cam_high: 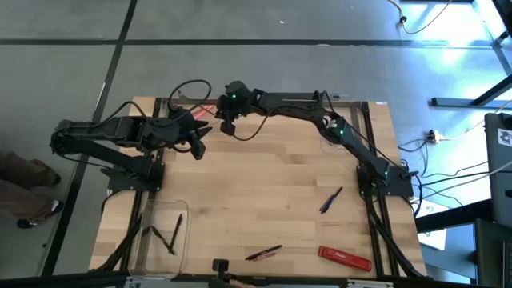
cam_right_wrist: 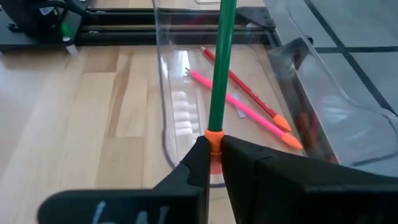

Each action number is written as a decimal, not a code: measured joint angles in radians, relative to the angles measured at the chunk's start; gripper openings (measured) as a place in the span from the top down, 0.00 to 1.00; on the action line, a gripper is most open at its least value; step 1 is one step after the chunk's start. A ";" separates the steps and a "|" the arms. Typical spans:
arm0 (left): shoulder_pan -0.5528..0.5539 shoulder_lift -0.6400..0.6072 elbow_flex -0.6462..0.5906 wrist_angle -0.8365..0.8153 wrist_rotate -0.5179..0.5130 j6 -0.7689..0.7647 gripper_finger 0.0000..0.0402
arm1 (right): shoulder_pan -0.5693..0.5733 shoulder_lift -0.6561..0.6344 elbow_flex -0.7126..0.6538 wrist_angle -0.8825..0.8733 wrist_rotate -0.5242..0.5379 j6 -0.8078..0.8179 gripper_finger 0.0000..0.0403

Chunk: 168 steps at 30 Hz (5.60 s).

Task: Sort crayons/erasers/pens/pencils in bins
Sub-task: Put the green pencil into the top left transparent bin, then put the black pen into the bottom left transparent bin

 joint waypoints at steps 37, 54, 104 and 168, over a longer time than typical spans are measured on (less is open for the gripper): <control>0.000 0.000 0.000 0.000 0.001 0.000 0.77 | -0.001 -0.047 0.099 -0.180 0.053 0.001 0.73; 0.000 0.004 0.000 -0.030 0.048 -0.009 0.77 | -0.052 -0.419 0.054 -0.774 0.052 -0.135 0.73; -0.554 0.751 0.453 -0.044 0.285 -0.420 0.77 | 0.474 -0.993 -0.275 -1.098 -0.138 -0.102 0.73; -0.642 1.291 0.486 0.244 0.267 -0.395 0.77 | 0.732 -1.234 -0.663 -0.634 -0.017 0.029 0.73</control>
